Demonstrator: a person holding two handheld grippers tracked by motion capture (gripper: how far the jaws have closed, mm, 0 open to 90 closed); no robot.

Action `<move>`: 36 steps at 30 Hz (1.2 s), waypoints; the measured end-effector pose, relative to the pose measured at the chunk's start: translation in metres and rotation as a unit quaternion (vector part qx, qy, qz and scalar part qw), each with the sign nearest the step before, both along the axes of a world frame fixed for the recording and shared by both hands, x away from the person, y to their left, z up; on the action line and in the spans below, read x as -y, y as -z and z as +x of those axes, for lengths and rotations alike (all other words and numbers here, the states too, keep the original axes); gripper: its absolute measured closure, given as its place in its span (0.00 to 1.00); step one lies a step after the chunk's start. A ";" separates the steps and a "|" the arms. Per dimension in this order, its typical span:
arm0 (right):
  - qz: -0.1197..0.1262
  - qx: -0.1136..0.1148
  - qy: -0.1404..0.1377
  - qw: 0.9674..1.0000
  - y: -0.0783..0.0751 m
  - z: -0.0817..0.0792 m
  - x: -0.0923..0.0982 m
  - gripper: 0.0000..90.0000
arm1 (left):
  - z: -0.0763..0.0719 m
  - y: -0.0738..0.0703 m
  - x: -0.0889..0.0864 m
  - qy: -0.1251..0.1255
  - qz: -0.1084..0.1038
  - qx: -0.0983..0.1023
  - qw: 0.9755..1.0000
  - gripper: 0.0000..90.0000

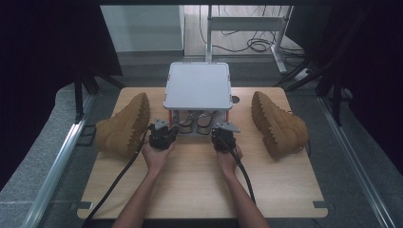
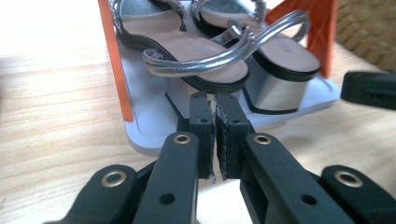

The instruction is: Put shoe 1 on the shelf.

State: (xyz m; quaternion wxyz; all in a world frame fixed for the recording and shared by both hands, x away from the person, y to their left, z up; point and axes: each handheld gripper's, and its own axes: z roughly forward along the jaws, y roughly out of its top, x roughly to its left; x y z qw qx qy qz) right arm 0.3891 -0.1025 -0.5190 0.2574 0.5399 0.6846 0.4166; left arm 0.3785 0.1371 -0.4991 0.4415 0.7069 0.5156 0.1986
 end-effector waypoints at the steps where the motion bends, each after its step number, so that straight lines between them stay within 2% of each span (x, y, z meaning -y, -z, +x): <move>1: -0.002 -0.001 -0.006 1.000 0.000 -0.004 0.002 0.93 | -0.003 -0.001 -0.002 0.004 0.000 0.001 1.000 0.94; 7: 0.003 0.000 -0.021 1.000 -0.002 -0.023 0.020 0.83 | -0.025 -0.005 -0.018 0.013 -0.002 0.016 1.000 0.80; 9: 0.010 -0.004 -0.029 1.000 -0.004 -0.028 0.026 0.78 | -0.029 -0.007 -0.022 0.018 -0.007 0.010 1.000 0.75; 14: 0.009 -0.012 -0.053 0.998 -0.007 -0.040 0.037 0.66 | -0.044 -0.011 -0.028 0.044 -0.002 0.008 0.999 0.65; 20: 0.012 -0.022 -0.074 0.997 -0.005 -0.056 0.051 0.59 | -0.058 -0.011 -0.043 0.074 0.012 -0.010 0.997 0.56; 22: 0.013 -0.022 -0.087 0.996 -0.005 -0.061 0.054 0.54 | -0.063 -0.010 -0.049 0.082 0.009 -0.019 0.996 0.53; 26: 0.003 -0.028 -0.120 0.992 -0.002 -0.069 0.059 0.49 | -0.071 -0.004 -0.061 0.093 0.005 -0.033 0.995 0.51; 28: -0.007 -0.031 -0.126 0.991 0.000 -0.073 0.061 0.49 | -0.073 -0.002 -0.066 0.101 0.008 -0.041 0.994 0.51; 31: -0.002 -0.035 -0.131 0.991 0.001 -0.079 0.064 0.49 | -0.076 0.002 -0.071 0.103 0.003 -0.052 0.993 0.51; 34: -0.013 -0.036 -0.136 0.990 0.002 -0.084 0.066 0.49 | -0.080 0.005 -0.077 0.099 0.011 -0.054 0.994 0.50; 36: -0.008 -0.041 -0.137 0.990 0.004 -0.087 0.070 0.49 | -0.083 0.008 -0.081 0.099 0.013 -0.058 0.993 0.49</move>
